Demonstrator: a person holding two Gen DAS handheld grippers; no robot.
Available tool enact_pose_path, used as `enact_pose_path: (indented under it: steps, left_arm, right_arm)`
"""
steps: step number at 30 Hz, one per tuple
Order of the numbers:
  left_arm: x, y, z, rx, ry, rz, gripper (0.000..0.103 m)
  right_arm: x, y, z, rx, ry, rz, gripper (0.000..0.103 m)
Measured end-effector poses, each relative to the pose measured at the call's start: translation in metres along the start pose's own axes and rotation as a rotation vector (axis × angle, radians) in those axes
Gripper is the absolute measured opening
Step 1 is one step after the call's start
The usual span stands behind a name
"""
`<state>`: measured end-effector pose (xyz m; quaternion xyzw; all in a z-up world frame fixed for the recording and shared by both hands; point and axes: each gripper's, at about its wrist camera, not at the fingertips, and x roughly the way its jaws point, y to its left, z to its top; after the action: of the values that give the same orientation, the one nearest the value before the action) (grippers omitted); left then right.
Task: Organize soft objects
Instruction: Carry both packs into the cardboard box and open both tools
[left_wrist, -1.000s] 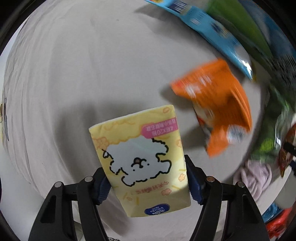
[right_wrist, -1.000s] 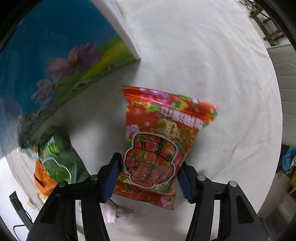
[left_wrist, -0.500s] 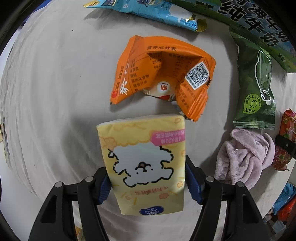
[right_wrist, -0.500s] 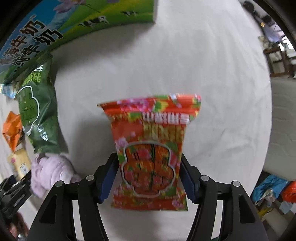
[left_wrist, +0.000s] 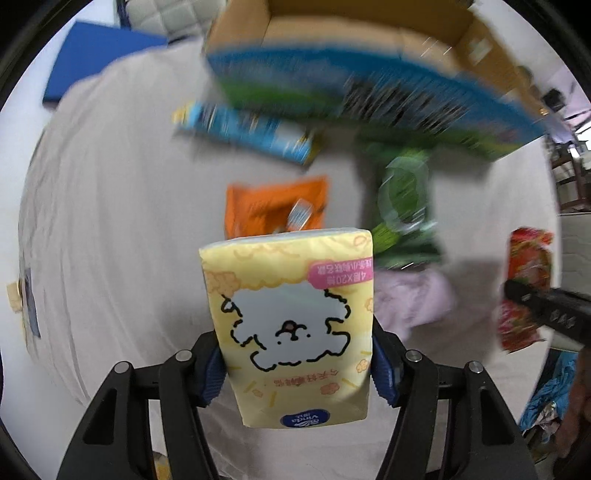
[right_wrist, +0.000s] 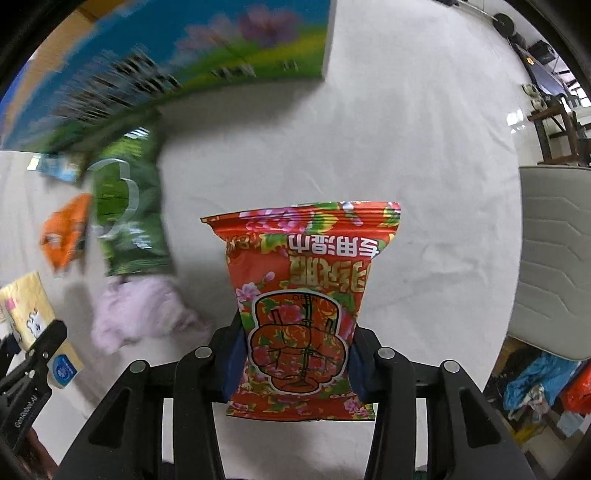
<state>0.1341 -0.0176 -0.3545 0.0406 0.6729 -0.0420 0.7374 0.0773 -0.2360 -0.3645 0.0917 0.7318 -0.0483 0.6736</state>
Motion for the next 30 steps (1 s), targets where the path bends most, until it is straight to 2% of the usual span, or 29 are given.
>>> enact_pose_path:
  steps: [3,6,10,14,17,20,23,28,30]
  left_arm:
    - [-0.041,-0.012,0.005,0.023,-0.070,-0.051,0.061]
    - [-0.099,-0.021,0.052,0.045,-0.114,-0.089,0.061]
    - [-0.146,-0.038,0.101,0.081,-0.202,-0.132,0.061]
    - [-0.159,-0.041,0.151,0.093,-0.268,-0.150,0.061]
    - [-0.145,-0.036,0.198,0.086,-0.239,-0.182,0.061]
    - [-0.113,-0.031,0.240,0.076,-0.173,-0.215,0.062]
    - [-0.074,-0.031,0.276,0.078,-0.091,-0.240,0.062]
    - [-0.013,-0.034,0.321,0.071,0.050,-0.278,0.062]
    - [-0.003,-0.040,0.333,0.090,0.078,-0.288,0.062]
  right_arm:
    - [-0.040,-0.003,0.002,-0.007,-0.050,0.055,0.047]
    - [-0.093,0.001,0.016,-0.013,-0.115,0.100,0.047]
    - [-0.144,0.007,0.046,-0.021,-0.203,0.176,0.047]
    - [-0.196,0.009,0.094,-0.033,-0.288,0.196,0.047]
    - [-0.206,0.016,0.138,-0.046,-0.319,0.182,0.047]
    - [-0.192,0.026,0.188,-0.052,-0.299,0.163,0.047]
    - [-0.155,0.032,0.242,-0.053,-0.239,0.133,0.047]
    - [-0.096,0.036,0.291,-0.062,-0.193,0.076,0.047]
    - [-0.076,0.038,0.305,-0.069,-0.167,0.075,0.047]
